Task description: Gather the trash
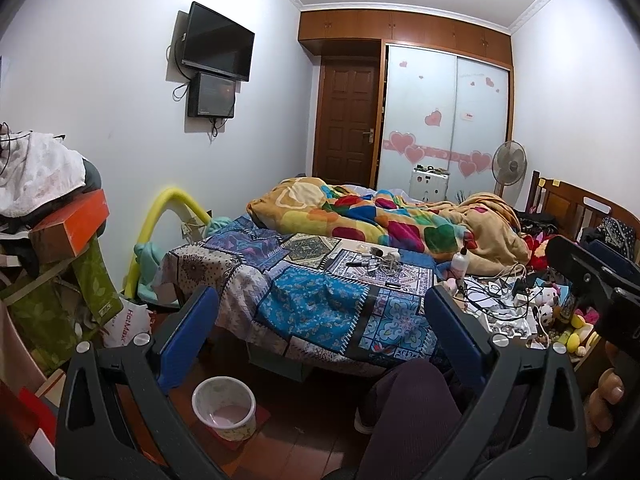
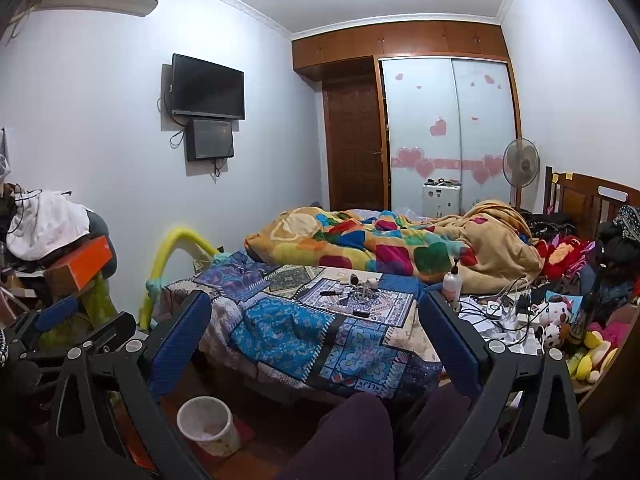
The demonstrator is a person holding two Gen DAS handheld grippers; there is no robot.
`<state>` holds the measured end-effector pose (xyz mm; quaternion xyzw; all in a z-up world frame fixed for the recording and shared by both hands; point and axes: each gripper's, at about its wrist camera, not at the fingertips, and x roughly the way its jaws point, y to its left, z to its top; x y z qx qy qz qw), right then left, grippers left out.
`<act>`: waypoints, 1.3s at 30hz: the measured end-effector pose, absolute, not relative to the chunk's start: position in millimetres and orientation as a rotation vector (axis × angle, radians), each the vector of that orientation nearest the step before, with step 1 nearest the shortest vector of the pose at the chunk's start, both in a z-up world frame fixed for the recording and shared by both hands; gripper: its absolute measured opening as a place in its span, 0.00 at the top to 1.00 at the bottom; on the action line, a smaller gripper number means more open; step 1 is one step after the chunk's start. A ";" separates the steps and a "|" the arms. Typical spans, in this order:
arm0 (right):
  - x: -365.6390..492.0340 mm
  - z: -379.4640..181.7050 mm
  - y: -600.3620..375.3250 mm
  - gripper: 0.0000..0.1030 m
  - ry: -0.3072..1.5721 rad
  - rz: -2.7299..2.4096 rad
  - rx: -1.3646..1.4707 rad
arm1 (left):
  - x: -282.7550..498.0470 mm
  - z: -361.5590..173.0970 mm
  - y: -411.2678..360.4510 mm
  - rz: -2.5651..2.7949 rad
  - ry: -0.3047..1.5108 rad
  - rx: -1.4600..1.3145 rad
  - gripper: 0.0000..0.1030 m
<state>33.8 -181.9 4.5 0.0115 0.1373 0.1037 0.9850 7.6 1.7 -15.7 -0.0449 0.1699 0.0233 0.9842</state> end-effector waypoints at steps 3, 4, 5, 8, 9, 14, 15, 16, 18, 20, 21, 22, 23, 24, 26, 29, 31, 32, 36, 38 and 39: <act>34.6 5.6 -181.8 0.00 0.276 0.210 0.023 | 7.6 -15.7 1.7 0.045 0.342 -0.091 0.00; 34.2 5.7 -182.1 0.00 0.276 0.209 0.023 | 7.8 -15.6 1.7 0.043 0.343 -0.092 0.00; 34.1 5.6 -182.0 0.00 0.276 0.208 0.022 | 8.0 -15.6 1.5 0.044 0.343 -0.093 0.00; 34.5 6.7 -182.5 0.00 0.275 0.208 0.025 | 9.2 -14.4 3.2 0.040 0.344 -0.094 0.00; 34.6 6.6 -182.3 0.00 0.276 0.208 0.025 | 9.5 -14.2 3.1 0.040 0.343 -0.094 0.00; 34.1 8.9 -183.7 0.00 0.277 0.210 0.025 | 11.2 -13.7 2.1 0.040 0.342 -0.092 0.00; 34.0 9.4 -183.7 0.00 0.277 0.210 0.025 | 11.6 -13.6 1.8 0.040 0.342 -0.092 0.00; 34.1 9.3 -183.5 0.00 0.277 0.210 0.024 | 12.1 -13.4 1.5 0.041 0.342 -0.091 0.00; 34.3 9.5 -183.7 0.00 0.277 0.210 0.024 | 13.4 -13.2 0.7 0.041 0.342 -0.091 0.00; 34.2 9.8 -183.5 0.00 0.276 0.211 0.025 | 15.0 -13.0 -0.3 0.041 0.342 -0.089 0.00; 34.4 10.4 -183.4 0.00 0.276 0.211 0.024 | 15.9 -12.8 -1.0 0.041 0.341 -0.088 0.00; 34.2 9.8 -183.6 0.00 0.276 0.211 0.024 | 16.9 -12.7 -1.6 0.041 0.341 -0.088 0.00; 34.2 9.8 -183.7 0.00 0.276 0.212 0.025 | 17.9 -12.5 -2.3 0.041 0.341 -0.087 0.00; 34.6 10.3 -183.6 0.00 0.277 0.213 0.025 | 13.7 -12.6 -0.1 0.041 0.343 -0.089 0.00; 34.3 9.4 -183.6 0.00 0.278 0.212 0.025 | 9.7 -14.4 2.6 0.041 0.344 -0.094 0.00; 34.5 9.4 -183.2 0.00 0.279 0.212 0.027 | 11.7 -14.3 2.2 0.042 0.346 -0.092 0.00; 35.0 9.7 -183.0 0.00 0.280 0.213 0.027 | 13.6 -14.4 2.2 0.042 0.348 -0.092 0.00; 34.3 8.8 -183.1 0.00 0.279 0.211 0.026 | 14.8 -14.5 2.2 0.041 0.349 -0.092 0.00; 35.9 6.1 -182.7 0.00 0.284 0.209 0.028 | 11.1 -15.2 -1.3 0.040 0.351 -0.089 0.00; 38.8 3.3 -182.2 0.00 0.291 0.203 0.027 | 13.9 -14.8 -2.7 0.041 0.356 -0.082 0.00; 41.0 2.5 -182.1 0.00 0.297 0.204 0.029 | 15.7 -14.6 -3.4 0.040 0.358 -0.080 0.00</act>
